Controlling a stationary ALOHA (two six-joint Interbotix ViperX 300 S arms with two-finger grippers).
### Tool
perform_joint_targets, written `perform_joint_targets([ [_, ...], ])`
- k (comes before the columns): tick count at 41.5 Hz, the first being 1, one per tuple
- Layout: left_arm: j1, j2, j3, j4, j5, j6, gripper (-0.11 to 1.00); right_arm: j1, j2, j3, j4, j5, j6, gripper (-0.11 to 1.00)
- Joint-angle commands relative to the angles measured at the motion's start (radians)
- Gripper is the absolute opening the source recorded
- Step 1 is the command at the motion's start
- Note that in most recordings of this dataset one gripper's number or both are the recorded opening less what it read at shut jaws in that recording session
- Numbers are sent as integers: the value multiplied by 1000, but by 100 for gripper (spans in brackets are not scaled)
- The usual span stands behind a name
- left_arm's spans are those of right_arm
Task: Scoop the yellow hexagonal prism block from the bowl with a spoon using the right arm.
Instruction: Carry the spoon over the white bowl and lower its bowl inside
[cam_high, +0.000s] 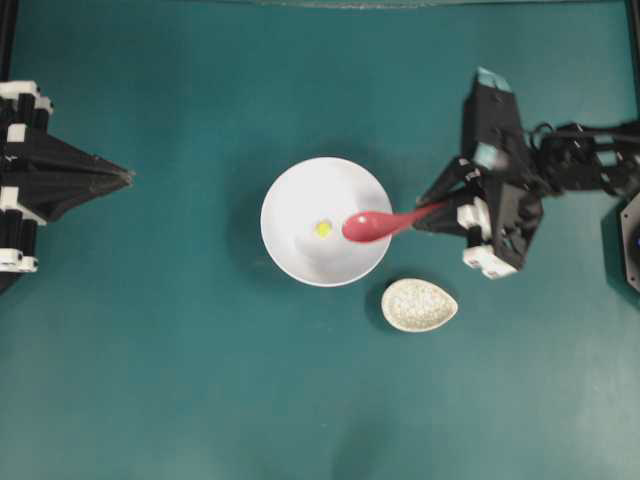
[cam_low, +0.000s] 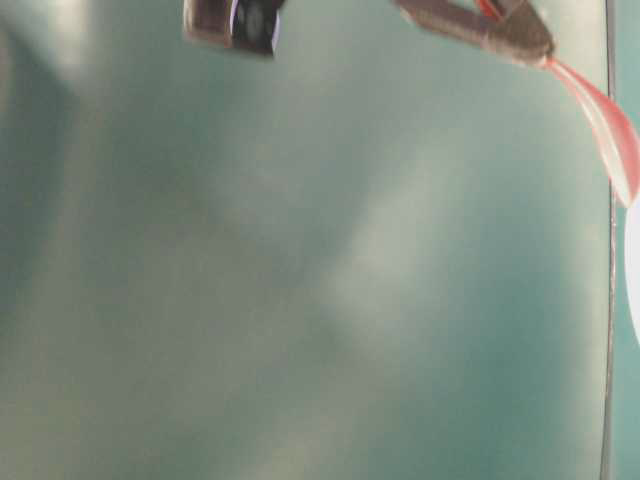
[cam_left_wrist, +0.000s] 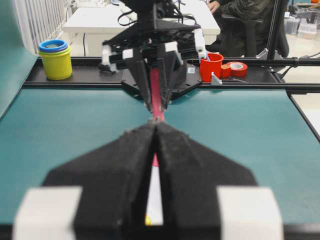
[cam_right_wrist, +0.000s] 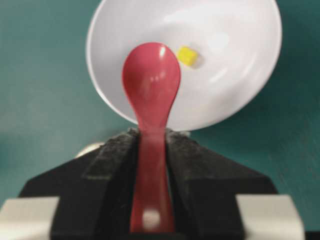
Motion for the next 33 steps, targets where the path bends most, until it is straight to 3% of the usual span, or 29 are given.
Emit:
perform_joint_targets([
  [1, 2, 3, -18, 2, -9, 0, 1, -17, 21, -74, 2, 75, 2, 23],
  [12, 2, 8, -17, 2, -3, -11, 1, -49, 117, -181, -6, 238, 40, 23],
  [28, 2, 8, -17, 2, -3, -14, 1, -49, 190, -261, -144, 291, 202, 23],
  [33, 2, 8, -17, 2, -3, -12, 1, -48, 202, -272, -160, 295, 224, 23],
])
